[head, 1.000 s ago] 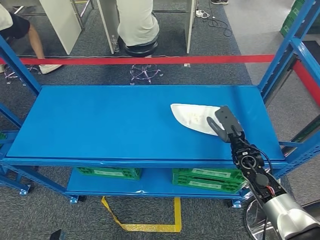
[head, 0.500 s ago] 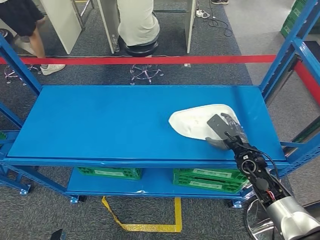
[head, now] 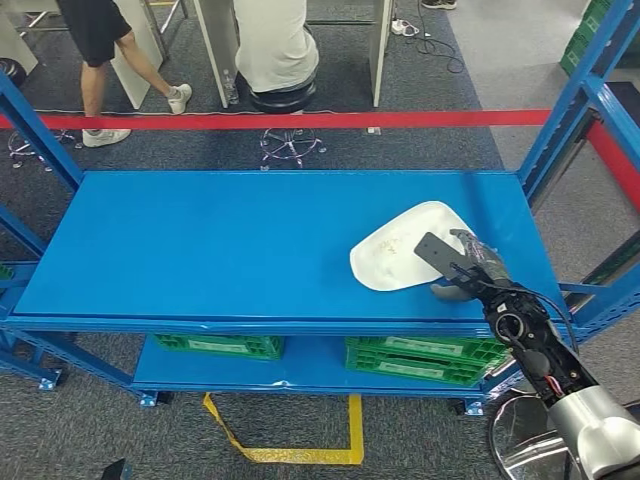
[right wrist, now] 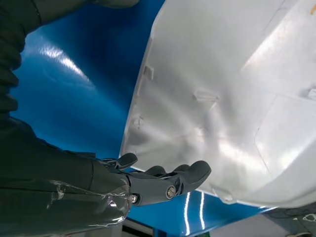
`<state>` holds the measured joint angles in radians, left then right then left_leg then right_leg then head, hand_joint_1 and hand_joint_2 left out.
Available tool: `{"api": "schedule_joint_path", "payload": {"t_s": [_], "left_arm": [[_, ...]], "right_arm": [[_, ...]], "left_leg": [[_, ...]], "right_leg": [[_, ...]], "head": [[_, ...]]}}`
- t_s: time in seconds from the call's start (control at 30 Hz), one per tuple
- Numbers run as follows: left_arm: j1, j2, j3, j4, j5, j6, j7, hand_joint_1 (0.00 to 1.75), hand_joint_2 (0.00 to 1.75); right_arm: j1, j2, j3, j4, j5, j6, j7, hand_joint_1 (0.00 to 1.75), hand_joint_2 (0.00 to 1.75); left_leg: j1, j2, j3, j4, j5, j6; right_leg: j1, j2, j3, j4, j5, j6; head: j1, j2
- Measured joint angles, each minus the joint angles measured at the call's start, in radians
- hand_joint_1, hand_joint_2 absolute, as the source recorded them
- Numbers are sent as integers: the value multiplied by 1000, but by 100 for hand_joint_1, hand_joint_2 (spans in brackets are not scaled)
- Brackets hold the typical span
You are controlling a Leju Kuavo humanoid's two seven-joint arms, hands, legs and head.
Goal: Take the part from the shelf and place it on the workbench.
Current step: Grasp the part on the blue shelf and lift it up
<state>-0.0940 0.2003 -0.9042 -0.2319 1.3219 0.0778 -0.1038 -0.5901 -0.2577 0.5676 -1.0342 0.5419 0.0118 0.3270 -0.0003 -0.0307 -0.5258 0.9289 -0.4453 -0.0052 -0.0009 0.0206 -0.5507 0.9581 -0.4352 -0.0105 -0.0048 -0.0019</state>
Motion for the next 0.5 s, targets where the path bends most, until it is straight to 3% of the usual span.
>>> {"api": "schedule_joint_path", "payload": {"t_s": [0.33, 0.5], "left_arm": [[0, 0, -1, 0, 15, 0, 0, 0, 0], [0, 0, -1, 0, 19, 0, 0, 0, 0]], "right_arm": [[-82, -14, 30, 0, 24, 117, 13, 0, 175], [-104, -15, 47, 0, 24, 131, 14, 0, 175]], "left_leg": [[0, 0, 0, 0, 0, 0], [0, 0, 0, 0, 0, 0]], "right_leg": [[0, 0, 0, 0, 0, 0], [0, 0, 0, 0, 0, 0]], "head": [[0, 0], [0, 0]]}}
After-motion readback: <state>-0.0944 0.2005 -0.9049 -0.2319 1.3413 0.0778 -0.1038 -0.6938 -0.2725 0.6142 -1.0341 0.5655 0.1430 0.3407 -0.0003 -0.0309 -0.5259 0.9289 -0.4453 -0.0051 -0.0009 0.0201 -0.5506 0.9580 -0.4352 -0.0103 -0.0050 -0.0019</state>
